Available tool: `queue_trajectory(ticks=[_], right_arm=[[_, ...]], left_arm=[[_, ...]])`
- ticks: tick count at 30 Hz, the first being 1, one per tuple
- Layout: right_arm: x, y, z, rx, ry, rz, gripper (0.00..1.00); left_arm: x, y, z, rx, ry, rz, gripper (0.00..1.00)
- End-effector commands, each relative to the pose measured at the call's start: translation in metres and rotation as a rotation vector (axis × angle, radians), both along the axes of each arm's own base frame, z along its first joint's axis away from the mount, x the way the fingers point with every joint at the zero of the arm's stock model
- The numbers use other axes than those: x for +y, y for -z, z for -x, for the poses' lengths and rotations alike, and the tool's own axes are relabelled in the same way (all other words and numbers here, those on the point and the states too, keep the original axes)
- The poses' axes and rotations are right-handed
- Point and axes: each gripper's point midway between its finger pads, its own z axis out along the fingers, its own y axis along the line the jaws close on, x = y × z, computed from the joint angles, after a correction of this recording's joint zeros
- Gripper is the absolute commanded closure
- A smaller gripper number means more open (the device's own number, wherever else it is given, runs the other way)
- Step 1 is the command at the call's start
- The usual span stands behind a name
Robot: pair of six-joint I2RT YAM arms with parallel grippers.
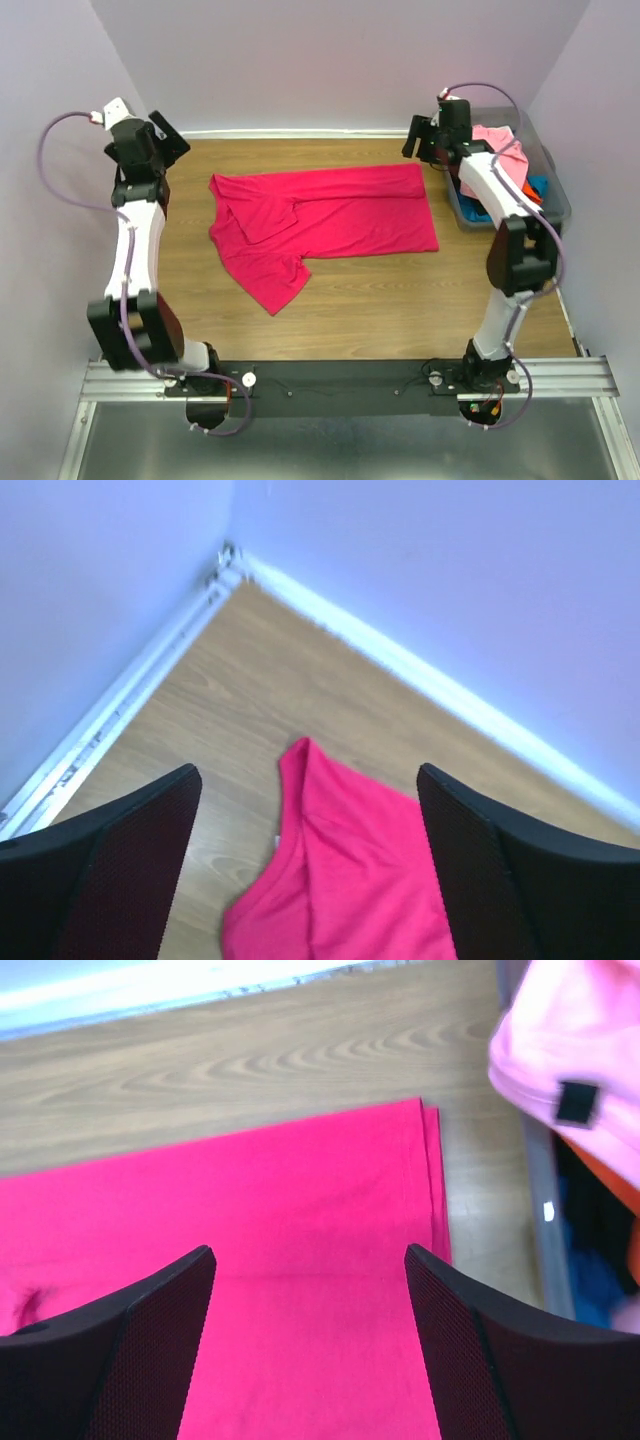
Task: Fold and stack the t-shirts
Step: Fold the tshirt
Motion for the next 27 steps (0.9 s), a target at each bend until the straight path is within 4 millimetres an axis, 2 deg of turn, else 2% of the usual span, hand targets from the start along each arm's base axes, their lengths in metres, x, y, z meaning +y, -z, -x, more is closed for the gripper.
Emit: queue_trajectory(ticks=[1,2,3,4,5,6,7,9,10,11,15,16,18,19,21,22,23,26,27], right_arm=[[-0.014,-0.02,0.051,-0.028,0.022,0.078,0.16],[-0.018,-0.021,0.063,-0.032,0.033,0.081,0.16],[-0.02,-0.008,0.077,-0.007,0.032,0.083,0.14],[-0.022,-0.007,0.086,-0.002,0.035,0.086,0.11],[-0.024,-0.019,0.096,-0.029,0.033,0.082,0.07],[-0.025,-0.016,0.103,-0.021,0.037,0.077,0.03],[-0.026,-0.011,0.115,-0.007,0.037,0.075,0.03],[-0.03,-0.006,0.128,0.012,0.059,0.065,0.03],[-0.035,-0.003,0.134,0.023,0.08,0.075,0.03],[-0.038,0.002,0.145,0.033,0.094,0.074,0.04],[-0.047,0.016,0.165,0.067,0.147,0.079,0.04],[-0.047,0.019,0.169,0.078,0.148,0.077,0.05],[-0.049,0.03,0.177,0.105,0.159,0.076,0.05],[-0.05,0.033,0.179,0.11,0.166,0.078,0.06],[-0.051,0.045,0.183,0.139,0.171,0.082,0.07],[-0.051,0.055,0.185,0.171,0.172,0.084,0.08],[-0.049,0.058,0.186,0.183,0.169,0.077,0.08],[-0.043,0.069,0.195,0.22,0.162,0.035,0.11],[-0.043,0.073,0.198,0.229,0.169,0.033,0.11]], left_arm=[[0.016,-0.013,0.048,-0.005,-0.113,-0.047,0.02],[0.015,-0.01,0.059,0.026,-0.113,-0.065,0.02],[0.015,0.002,0.067,0.062,-0.119,-0.063,0.06],[0.015,0.009,0.073,0.083,-0.115,-0.072,0.08],[0.011,0.009,0.081,0.083,-0.1,-0.08,0.09],[0.01,0.015,0.086,0.097,-0.098,-0.082,0.1],[0.006,0.028,0.095,0.129,-0.09,-0.082,0.1],[0.003,0.042,0.103,0.171,-0.087,-0.082,0.06],[-0.002,0.056,0.108,0.204,-0.074,-0.078,0.06],[-0.007,0.061,0.113,0.215,-0.054,-0.065,0.07],[-0.033,0.1,0.131,0.287,0.036,0.009,0.11],[-0.042,0.118,0.139,0.324,0.061,0.042,0.12],[-0.05,0.137,0.148,0.366,0.081,0.069,0.14],[-0.054,0.156,0.157,0.41,0.085,0.082,0.15],[-0.063,0.176,0.164,0.457,0.093,0.116,0.16],[-0.066,0.19,0.17,0.496,0.097,0.13,0.16],[-0.072,0.205,0.176,0.555,0.109,0.164,0.16],[-0.082,0.222,0.179,0.614,0.116,0.18,0.22],[-0.082,0.223,0.177,0.613,0.114,0.167,0.29]])
